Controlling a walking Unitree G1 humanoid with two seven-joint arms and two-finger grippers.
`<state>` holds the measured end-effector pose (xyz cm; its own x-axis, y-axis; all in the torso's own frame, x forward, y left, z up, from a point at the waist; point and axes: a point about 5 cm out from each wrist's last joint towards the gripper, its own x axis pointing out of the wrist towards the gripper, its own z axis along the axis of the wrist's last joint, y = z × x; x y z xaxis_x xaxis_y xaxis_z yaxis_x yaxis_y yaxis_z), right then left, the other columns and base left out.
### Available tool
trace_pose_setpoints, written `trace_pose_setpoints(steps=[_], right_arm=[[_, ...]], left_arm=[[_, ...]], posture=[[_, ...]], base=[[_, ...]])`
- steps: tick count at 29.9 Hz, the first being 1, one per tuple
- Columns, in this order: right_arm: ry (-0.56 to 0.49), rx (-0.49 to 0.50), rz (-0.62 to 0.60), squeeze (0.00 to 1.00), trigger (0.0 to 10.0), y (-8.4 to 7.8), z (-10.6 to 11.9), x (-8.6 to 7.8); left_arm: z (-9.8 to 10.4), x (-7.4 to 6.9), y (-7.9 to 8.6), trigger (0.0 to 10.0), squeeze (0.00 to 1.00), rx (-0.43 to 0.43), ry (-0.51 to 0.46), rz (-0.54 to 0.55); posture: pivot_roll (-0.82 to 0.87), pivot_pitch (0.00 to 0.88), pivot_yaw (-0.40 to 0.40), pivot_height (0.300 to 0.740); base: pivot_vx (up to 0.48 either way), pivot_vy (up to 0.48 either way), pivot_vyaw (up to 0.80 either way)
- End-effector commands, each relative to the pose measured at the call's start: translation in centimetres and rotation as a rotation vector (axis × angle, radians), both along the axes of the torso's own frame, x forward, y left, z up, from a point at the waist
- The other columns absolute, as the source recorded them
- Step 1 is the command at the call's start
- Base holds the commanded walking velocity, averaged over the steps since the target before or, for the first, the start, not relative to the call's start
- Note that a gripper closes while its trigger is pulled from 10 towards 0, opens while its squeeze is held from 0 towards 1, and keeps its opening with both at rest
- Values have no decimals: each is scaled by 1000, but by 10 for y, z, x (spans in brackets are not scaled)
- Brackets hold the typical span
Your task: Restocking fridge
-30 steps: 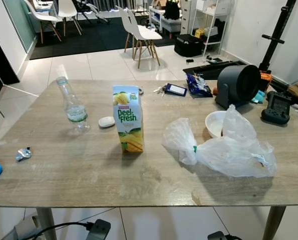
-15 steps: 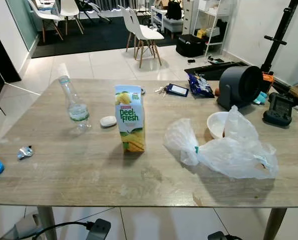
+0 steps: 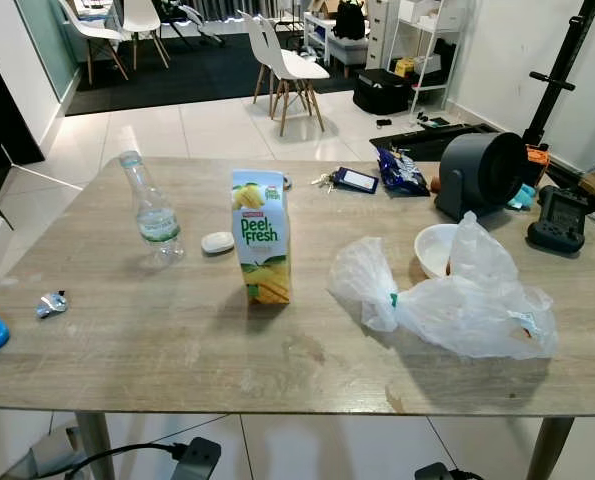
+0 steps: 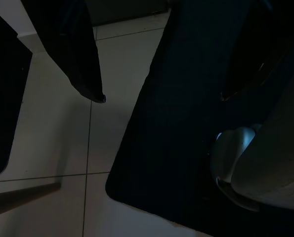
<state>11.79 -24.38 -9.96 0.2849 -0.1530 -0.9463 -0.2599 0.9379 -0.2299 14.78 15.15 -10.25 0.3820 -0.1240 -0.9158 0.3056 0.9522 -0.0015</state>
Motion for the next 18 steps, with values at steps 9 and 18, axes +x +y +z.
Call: trace_pose_setpoints(steps=[9,18], right_arm=[[3,-7,7,0,10000,-2,1,1],[-2,-8,0,0,10000,-1,1,1]], left_arm=[[-2,-5,1,10000,0,-1,34,3],[-2,-5,3,10000,0,0,29,0]], posture=[[63,0,-26,740],[57,0,-20,740]], base=[[0,0,0],[0,0,0]])
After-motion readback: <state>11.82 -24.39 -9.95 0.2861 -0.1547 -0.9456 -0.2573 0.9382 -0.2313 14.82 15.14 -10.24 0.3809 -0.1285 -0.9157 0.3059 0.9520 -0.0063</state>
